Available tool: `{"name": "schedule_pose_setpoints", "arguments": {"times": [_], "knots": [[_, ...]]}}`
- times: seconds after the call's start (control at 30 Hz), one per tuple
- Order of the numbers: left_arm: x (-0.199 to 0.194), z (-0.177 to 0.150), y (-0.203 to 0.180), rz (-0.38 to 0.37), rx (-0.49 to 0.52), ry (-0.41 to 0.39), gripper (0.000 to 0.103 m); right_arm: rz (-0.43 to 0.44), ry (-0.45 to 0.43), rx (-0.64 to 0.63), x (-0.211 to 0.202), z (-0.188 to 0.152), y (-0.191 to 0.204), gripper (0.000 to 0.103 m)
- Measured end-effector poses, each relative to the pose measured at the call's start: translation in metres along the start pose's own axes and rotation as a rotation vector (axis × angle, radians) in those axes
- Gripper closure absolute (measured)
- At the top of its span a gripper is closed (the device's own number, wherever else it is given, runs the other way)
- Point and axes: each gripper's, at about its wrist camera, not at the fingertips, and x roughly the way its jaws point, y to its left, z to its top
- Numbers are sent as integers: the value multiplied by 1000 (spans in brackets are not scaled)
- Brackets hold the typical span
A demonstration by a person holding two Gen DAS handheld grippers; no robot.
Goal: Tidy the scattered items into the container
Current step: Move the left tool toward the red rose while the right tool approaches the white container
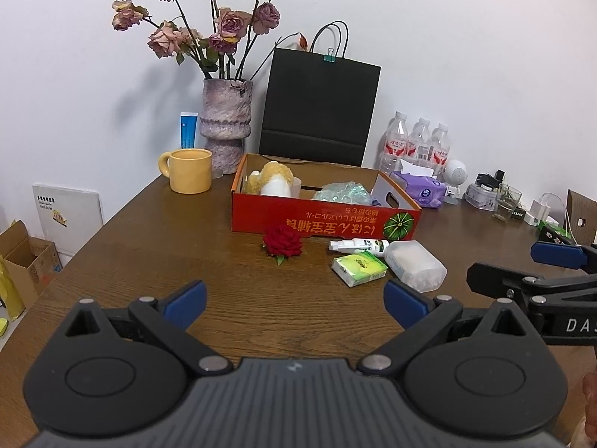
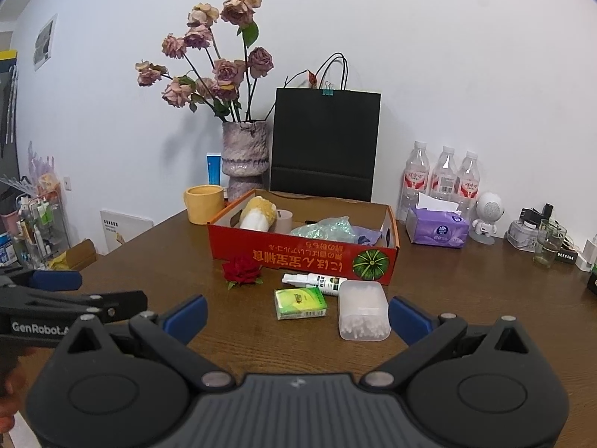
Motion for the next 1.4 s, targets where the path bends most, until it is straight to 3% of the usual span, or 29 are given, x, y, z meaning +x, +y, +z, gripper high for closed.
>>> {"name": "schedule_pose_setpoints", "arguments": {"times": [0.6,0.93,1.4], "knots": [[38,2,4,1,18,58,0,-21,82,39,52,-15,-23,0],[88,10,0,8,70,87,0,-103,126,69,97,-27,-49,0],[176,19,14,15,73,230,0,-186,238,101,172,-30,-85,0]]}}
